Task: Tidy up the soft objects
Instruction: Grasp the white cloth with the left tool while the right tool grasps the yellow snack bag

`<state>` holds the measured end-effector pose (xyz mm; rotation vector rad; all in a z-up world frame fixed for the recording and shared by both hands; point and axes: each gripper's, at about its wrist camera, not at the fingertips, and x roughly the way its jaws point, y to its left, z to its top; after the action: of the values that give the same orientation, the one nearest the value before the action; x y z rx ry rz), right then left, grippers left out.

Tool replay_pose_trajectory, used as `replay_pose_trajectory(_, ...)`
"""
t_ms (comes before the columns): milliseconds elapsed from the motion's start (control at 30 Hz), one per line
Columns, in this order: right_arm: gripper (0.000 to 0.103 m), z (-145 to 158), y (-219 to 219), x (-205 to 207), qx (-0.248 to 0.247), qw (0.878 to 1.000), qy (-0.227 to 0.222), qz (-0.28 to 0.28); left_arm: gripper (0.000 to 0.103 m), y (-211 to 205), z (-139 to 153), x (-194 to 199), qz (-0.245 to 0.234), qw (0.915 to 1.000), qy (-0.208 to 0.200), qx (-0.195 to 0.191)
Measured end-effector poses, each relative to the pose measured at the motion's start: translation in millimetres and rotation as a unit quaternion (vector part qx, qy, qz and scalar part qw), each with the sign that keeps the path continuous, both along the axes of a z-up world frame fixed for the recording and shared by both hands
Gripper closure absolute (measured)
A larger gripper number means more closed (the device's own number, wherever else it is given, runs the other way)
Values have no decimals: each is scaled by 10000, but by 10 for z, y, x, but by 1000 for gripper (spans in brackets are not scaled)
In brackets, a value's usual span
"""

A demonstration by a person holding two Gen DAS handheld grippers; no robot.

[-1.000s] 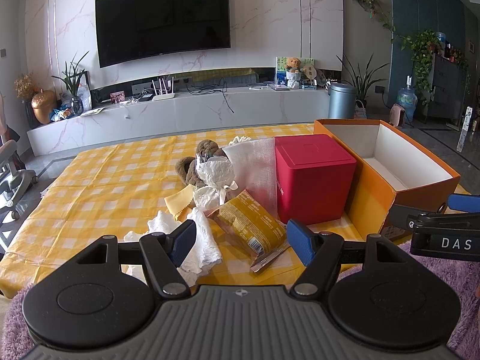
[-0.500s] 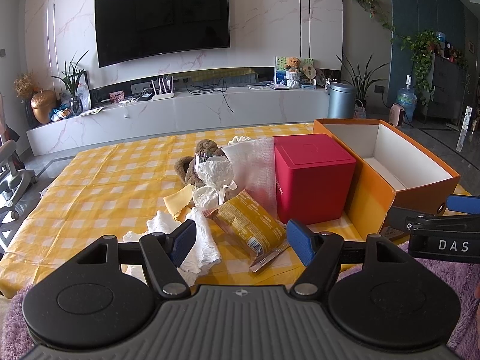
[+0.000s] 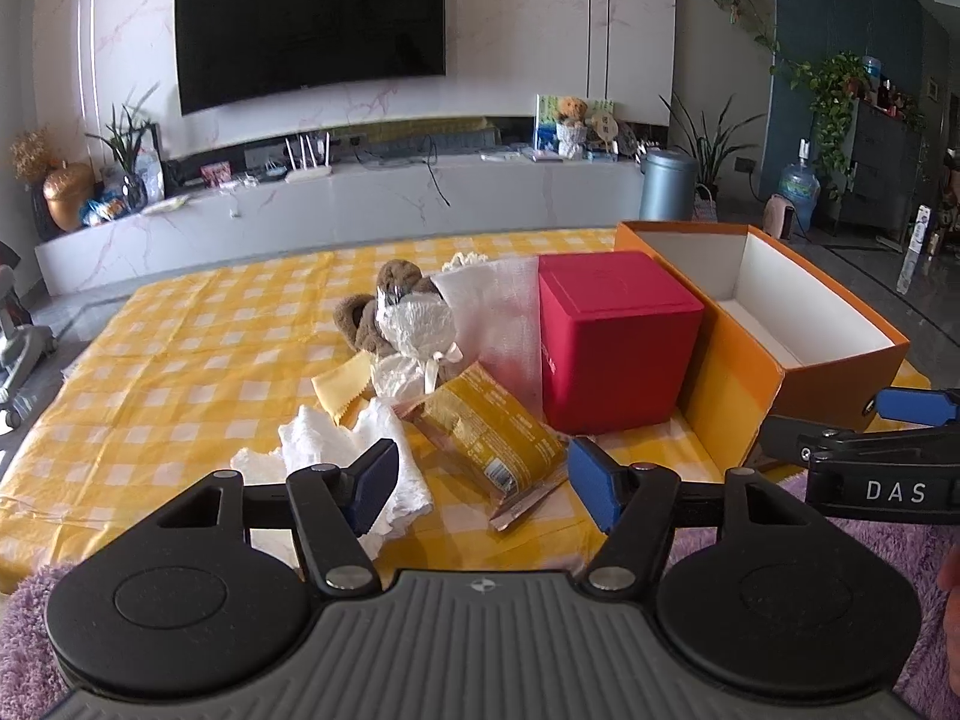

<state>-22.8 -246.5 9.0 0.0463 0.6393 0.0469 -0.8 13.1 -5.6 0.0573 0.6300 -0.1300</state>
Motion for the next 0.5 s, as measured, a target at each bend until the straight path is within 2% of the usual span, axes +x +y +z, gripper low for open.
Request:
replay_pose_trajectory(100, 4, -14, 43, 56, 26, 9997, 147, 214, 33, 114, -23, 96, -19, 9997, 248, -52)
replay_pose_trajectory(200, 18, -31, 122, 140, 173, 9977, 312, 575, 38, 267, -43, 196, 16, 9985, 522, -179)
replay_pose_trajectory(267, 19, -50, 198, 222, 271, 9956, 455, 776, 38, 380, -74, 270, 61, 9970, 727, -265)
replay_pose_trajectory(333, 25, -68, 285, 301, 314, 9930, 557, 991, 38, 505, -115, 357, 150, 9946, 967, -344)
replay_pose_trajectory(400, 27, -82, 380, 386, 338, 9899, 657, 1209, 36, 606, -140, 417, 255, 9932, 1088, -338)
replay_pose_trajectory(500, 27, -104, 545, 527, 268, 9867, 730, 1430, 26, 716, -158, 497, 387, 9910, 1234, -333)
